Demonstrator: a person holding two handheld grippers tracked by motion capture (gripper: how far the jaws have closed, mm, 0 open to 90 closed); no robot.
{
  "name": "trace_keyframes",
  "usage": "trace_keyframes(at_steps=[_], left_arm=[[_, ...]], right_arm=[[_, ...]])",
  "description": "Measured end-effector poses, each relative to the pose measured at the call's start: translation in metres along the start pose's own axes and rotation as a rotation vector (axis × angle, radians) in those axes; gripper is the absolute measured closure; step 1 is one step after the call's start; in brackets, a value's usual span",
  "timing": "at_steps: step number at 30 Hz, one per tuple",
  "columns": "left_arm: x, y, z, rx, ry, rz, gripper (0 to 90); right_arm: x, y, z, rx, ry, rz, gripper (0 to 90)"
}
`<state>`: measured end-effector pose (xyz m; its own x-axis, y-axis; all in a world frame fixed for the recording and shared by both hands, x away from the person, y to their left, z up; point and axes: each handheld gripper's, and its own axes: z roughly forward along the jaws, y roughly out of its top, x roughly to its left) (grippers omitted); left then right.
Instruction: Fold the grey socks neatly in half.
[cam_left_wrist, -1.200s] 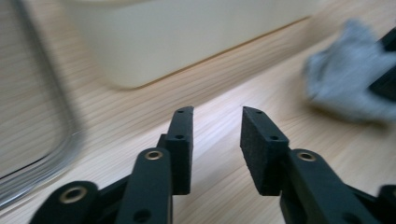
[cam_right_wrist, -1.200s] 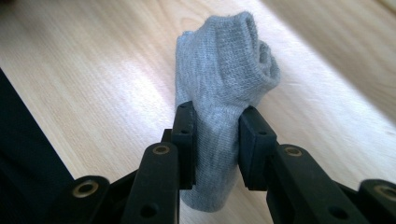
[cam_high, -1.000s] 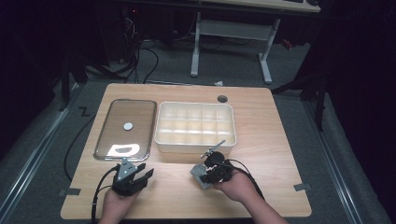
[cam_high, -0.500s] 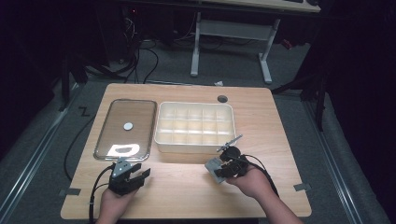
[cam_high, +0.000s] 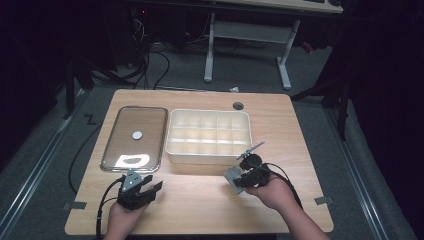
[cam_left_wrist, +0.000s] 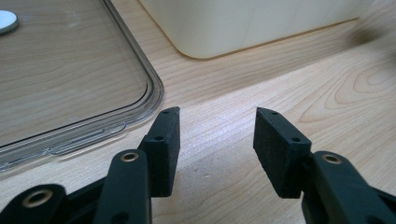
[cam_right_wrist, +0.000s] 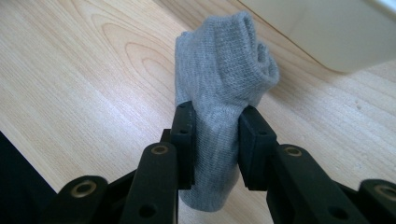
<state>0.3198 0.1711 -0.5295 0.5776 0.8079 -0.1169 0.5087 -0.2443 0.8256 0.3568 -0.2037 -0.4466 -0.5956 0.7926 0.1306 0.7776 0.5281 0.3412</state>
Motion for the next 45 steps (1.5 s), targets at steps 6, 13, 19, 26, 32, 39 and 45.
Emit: trace_keyframes(at_steps=[6, 13, 19, 26, 32, 39, 45], left_arm=[[0.001, 0.000, -0.001, -0.006, -0.010, -0.003, 49.9], [0.001, 0.001, -0.002, -0.013, -0.035, 0.004, 47.1], [0.001, 0.001, -0.002, -0.019, -0.040, 0.004, 46.1], [0.000, 0.000, -0.003, -0.015, -0.042, 0.016, 45.8], [0.001, 0.000, -0.003, -0.017, -0.038, 0.018, 45.7], [0.000, 0.000, -0.002, -0.019, -0.041, 0.022, 45.7], [-0.002, 0.000, -0.002, -0.012, -0.043, 0.031, 45.7]], right_arm=[[-0.003, 0.007, -0.016, -0.015, -0.006, 0.005, 71.8], [-0.011, 0.021, -0.042, -0.041, -0.020, 0.025, 71.8], [-0.021, 0.041, -0.056, -0.042, -0.037, 0.044, 71.8], [-0.037, 0.065, -0.051, -0.010, -0.091, 0.073, 71.8], [-0.053, 0.078, -0.038, 0.033, -0.125, 0.104, 71.8], [-0.060, 0.090, -0.024, 0.097, -0.155, 0.105, 71.9], [-0.060, 0.096, -0.017, 0.119, -0.172, 0.099, 71.9]])
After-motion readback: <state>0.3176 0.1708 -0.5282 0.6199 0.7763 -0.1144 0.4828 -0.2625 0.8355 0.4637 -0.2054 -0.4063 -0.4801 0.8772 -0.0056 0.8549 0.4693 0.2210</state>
